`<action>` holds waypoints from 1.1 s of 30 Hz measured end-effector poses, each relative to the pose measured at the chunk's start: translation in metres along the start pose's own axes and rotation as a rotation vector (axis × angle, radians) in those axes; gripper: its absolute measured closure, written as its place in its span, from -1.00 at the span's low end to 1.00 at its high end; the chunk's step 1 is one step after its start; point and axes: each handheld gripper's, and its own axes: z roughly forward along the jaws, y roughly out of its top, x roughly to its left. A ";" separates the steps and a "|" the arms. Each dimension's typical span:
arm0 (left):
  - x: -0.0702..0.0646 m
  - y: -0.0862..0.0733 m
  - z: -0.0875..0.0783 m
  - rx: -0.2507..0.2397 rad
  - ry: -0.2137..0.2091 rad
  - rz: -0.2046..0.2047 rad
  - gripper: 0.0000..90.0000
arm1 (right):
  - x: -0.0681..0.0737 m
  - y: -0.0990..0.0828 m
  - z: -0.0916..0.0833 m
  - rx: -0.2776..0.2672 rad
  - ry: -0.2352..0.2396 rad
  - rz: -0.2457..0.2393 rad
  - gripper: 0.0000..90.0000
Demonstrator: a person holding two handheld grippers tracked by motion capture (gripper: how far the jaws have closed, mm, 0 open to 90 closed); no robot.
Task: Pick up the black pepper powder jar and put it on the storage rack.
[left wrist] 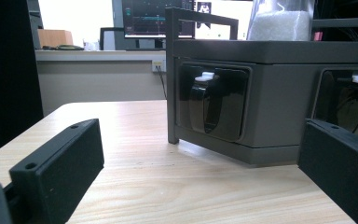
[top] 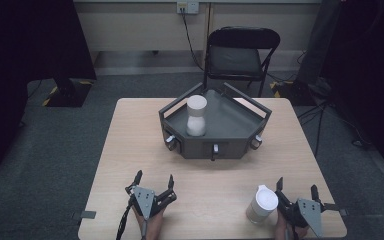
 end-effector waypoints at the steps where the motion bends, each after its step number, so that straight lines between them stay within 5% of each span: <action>1: 0.000 0.000 0.000 0.000 0.000 0.000 -0.99 | 0.000 0.000 0.000 0.000 0.000 0.000 -0.98; 15: 0.000 0.000 0.000 0.000 0.003 -0.001 -1.00 | -0.008 0.011 0.005 0.038 0.045 0.034 -0.97; 19: -0.001 0.000 0.000 0.000 0.007 -0.001 -1.00 | -0.010 0.025 0.004 0.000 0.059 0.014 -0.95; 23: -0.001 0.000 0.000 0.000 0.008 -0.004 -1.00 | -0.015 0.043 0.002 -0.055 0.079 0.078 -0.94; 33: -0.001 0.000 0.000 -0.001 0.010 -0.009 -1.00 | -0.029 0.088 -0.010 -0.080 0.263 0.112 -1.00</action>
